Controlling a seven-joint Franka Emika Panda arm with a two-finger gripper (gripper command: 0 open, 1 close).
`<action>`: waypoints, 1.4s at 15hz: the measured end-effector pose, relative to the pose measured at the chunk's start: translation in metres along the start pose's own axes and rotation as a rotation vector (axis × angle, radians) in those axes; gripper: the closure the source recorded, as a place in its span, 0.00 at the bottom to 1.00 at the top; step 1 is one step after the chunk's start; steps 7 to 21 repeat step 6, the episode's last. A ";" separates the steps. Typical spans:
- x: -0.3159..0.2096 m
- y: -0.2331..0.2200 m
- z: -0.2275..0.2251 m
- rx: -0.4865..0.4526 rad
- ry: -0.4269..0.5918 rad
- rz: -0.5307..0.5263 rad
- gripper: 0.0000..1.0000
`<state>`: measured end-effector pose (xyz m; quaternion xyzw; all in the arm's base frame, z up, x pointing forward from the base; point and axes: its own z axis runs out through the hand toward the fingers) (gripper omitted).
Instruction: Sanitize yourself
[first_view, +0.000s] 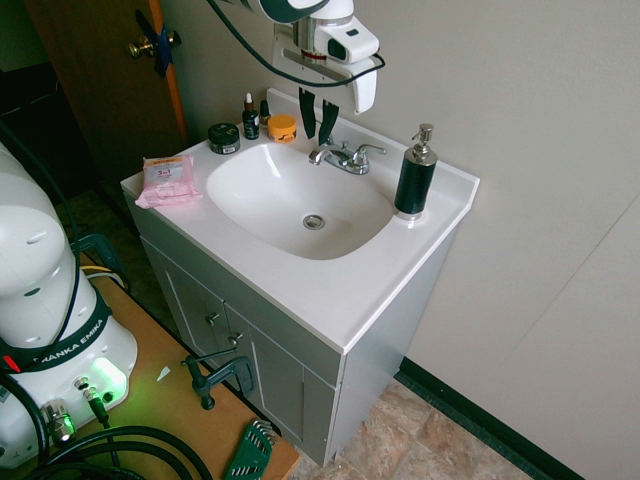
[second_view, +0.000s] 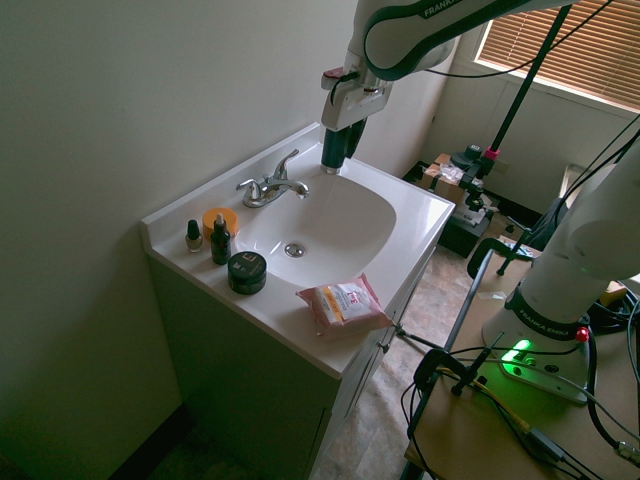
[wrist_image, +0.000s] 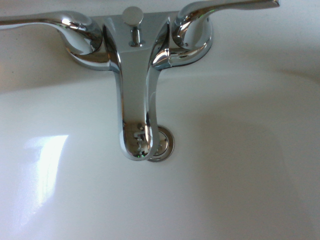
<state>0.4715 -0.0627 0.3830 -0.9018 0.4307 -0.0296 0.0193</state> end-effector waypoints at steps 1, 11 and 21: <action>-0.003 -0.001 0.000 -0.001 0.000 -0.002 0.00; -0.014 -0.012 -0.004 0.003 0.008 -0.013 0.00; -0.014 -0.012 -0.004 0.003 0.008 -0.013 0.00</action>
